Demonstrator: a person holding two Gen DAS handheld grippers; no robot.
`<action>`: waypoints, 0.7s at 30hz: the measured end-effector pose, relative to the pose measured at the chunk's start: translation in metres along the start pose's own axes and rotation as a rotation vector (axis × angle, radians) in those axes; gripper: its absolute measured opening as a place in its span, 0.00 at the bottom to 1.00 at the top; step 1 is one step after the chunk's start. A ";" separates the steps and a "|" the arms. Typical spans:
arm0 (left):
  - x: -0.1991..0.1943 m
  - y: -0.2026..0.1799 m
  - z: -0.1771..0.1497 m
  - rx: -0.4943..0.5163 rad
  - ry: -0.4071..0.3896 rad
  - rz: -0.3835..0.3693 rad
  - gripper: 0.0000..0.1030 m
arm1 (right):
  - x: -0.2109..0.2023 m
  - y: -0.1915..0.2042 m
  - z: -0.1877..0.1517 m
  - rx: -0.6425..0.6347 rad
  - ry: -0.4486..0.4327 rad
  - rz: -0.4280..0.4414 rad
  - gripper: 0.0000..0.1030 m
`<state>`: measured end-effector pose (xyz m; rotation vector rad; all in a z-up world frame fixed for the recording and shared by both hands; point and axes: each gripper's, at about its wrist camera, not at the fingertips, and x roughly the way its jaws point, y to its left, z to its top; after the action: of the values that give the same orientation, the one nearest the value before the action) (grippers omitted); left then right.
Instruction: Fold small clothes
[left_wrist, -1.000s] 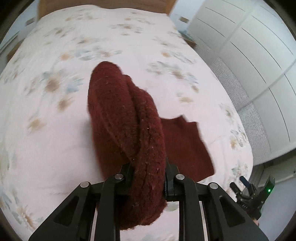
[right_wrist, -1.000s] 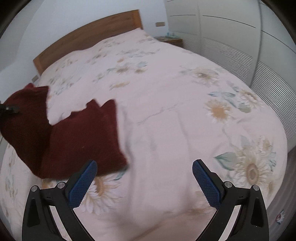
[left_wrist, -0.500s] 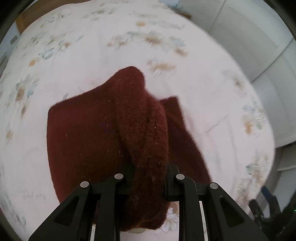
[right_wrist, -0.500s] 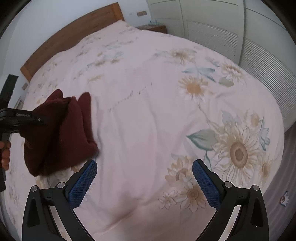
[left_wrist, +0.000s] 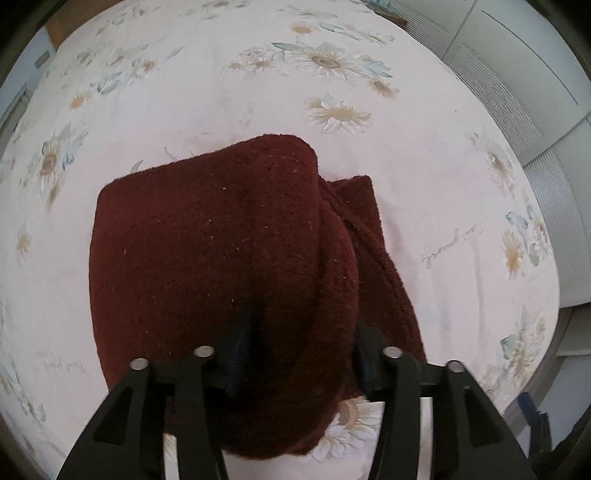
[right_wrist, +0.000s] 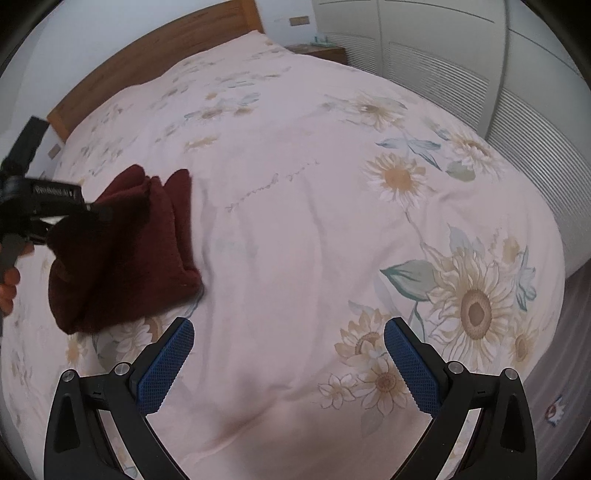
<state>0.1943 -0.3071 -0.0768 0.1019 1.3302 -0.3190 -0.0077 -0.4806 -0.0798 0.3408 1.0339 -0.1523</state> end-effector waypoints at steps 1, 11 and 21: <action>-0.004 0.001 0.001 -0.004 0.000 -0.013 0.53 | -0.002 0.004 0.002 -0.010 -0.001 0.001 1.00; -0.066 0.046 0.004 -0.029 -0.057 -0.081 0.99 | -0.016 0.076 0.054 -0.187 -0.026 0.055 1.00; -0.083 0.141 -0.055 -0.067 -0.118 0.059 0.99 | 0.036 0.205 0.139 -0.356 0.153 0.171 0.95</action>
<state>0.1666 -0.1448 -0.0251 0.0655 1.2170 -0.2269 0.1814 -0.3354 -0.0046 0.1160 1.1543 0.2135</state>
